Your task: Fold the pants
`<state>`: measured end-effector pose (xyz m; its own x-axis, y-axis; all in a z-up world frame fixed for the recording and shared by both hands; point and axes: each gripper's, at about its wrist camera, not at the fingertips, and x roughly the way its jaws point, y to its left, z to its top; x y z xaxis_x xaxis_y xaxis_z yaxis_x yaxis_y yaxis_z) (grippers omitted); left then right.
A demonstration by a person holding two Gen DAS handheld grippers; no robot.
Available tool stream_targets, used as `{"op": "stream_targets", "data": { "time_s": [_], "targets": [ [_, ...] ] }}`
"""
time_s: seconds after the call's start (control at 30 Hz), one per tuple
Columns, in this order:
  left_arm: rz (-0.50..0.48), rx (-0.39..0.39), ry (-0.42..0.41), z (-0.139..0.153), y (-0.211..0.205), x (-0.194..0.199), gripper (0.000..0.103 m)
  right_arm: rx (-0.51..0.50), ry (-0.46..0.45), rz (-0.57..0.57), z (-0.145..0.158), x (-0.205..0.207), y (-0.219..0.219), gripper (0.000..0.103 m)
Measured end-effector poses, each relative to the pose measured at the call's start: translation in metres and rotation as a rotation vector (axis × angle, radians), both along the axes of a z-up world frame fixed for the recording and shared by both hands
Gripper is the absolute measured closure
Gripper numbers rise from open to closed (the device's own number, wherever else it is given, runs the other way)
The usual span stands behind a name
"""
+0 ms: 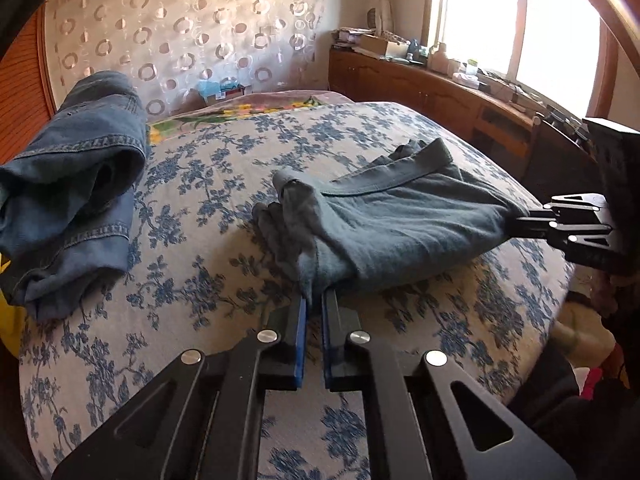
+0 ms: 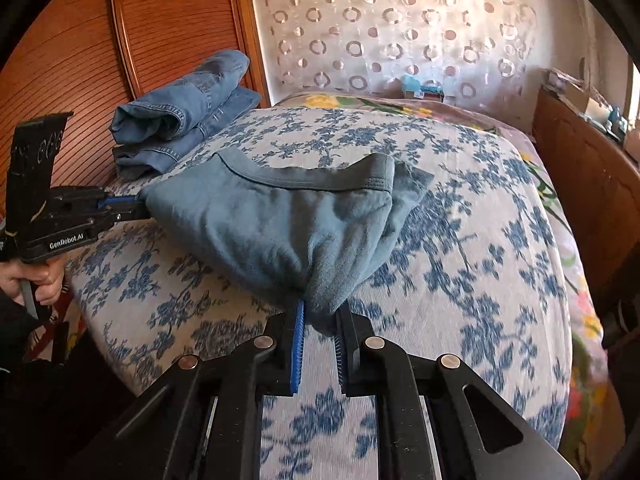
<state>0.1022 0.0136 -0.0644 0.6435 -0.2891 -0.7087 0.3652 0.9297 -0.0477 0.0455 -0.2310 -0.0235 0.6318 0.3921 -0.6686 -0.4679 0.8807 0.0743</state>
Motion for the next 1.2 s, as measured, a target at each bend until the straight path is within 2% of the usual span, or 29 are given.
{"op": "stream_targets", "data": {
  "time_s": [0.23,0.63,0.83,0.93,1.0,1.03,1.07,1.1,1.17,1.2],
  "targets": [
    [-0.015,-0.012,0.009,-0.003,-0.013,-0.018,0.095,0.009,0.023,-0.037,-0.010,-0.009,-0.003,0.090],
    [-0.017,-0.025,0.032,-0.011,-0.009,-0.027,0.095,0.033,0.029,-0.045,-0.006,-0.021,-0.009,0.089],
    [-0.016,-0.039,0.023,0.000,-0.008,-0.028,0.091,0.026,0.009,-0.043,0.003,-0.022,-0.007,0.089],
    [-0.006,-0.032,-0.005,0.008,-0.007,-0.029,0.075,0.011,-0.007,-0.041,0.009,-0.027,-0.007,0.089],
    [0.003,-0.041,-0.021,0.013,-0.004,-0.028,0.055,0.007,-0.018,-0.043,0.012,-0.030,-0.008,0.088],
    [0.007,-0.049,-0.026,0.014,-0.003,-0.026,0.053,0.004,-0.025,-0.044,0.013,-0.031,-0.008,0.088],
    [0.012,-0.055,-0.026,0.015,-0.001,-0.023,0.047,0.004,-0.031,-0.046,0.014,-0.032,-0.008,0.088],
    [0.017,-0.058,-0.023,0.015,-0.001,-0.020,0.034,0.004,-0.034,-0.046,0.015,-0.034,-0.008,0.088],
    [0.021,-0.065,-0.026,0.016,0.000,-0.015,0.024,0.003,-0.041,-0.051,0.016,-0.035,-0.009,0.087],
    [0.017,-0.066,-0.028,0.016,-0.001,-0.013,0.024,0.005,-0.045,-0.051,0.016,-0.036,-0.010,0.085]
  ]
}}
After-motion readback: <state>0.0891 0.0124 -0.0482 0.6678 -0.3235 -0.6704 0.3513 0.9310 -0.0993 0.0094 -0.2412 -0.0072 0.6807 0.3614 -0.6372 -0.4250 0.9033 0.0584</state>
